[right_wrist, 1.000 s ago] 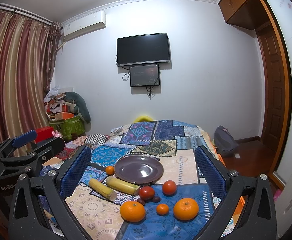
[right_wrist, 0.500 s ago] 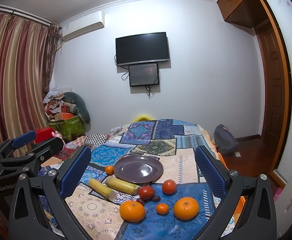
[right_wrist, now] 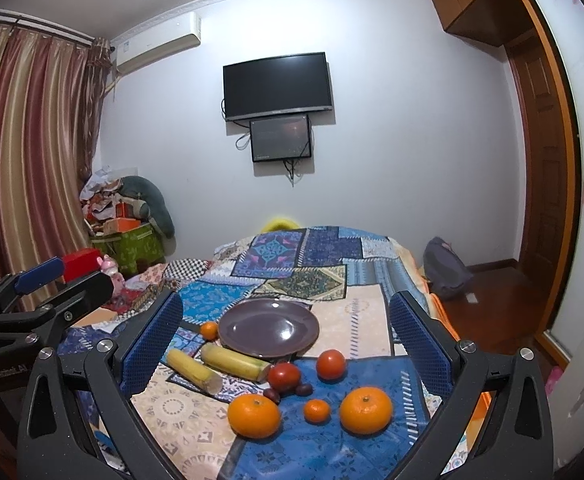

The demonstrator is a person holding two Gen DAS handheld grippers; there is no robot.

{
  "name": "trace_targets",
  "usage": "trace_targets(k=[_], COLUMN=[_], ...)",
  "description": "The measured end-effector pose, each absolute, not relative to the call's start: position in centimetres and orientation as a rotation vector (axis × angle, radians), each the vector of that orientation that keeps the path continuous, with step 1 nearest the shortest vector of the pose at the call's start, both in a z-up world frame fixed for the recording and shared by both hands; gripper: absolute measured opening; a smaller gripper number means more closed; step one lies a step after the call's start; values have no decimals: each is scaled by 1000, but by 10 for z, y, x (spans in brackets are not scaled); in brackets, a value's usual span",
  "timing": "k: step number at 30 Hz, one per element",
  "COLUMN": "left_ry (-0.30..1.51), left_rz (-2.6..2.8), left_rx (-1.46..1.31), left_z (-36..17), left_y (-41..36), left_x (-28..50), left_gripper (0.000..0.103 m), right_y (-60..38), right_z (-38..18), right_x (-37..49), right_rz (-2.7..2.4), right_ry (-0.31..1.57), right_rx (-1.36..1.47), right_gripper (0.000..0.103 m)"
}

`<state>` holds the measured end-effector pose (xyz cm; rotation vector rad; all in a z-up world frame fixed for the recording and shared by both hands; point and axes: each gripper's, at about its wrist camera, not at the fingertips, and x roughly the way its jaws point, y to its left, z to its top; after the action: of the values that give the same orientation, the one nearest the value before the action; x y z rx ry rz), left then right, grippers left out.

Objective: Organize fruits

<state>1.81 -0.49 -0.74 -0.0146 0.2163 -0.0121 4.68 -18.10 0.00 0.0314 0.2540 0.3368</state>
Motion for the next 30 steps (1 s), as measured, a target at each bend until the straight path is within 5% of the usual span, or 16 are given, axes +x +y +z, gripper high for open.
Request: trace_targets(k=[4, 17, 30], left_ry=[269, 500, 743], left_rz=[-21, -141, -200], left_rx=[14, 41, 19], left_z=[-16, -62, -125], left_y=[-12, -43, -62], left_x=[31, 92, 141], left_gripper=[87, 66, 65], right_y=[-187, -223, -246], right_z=[-7, -41, -92], right_x=[53, 89, 117], right_rz=[323, 295, 321], right_ry=[282, 460, 676], right_rx=[19, 13, 70], right_gripper=[94, 64, 56])
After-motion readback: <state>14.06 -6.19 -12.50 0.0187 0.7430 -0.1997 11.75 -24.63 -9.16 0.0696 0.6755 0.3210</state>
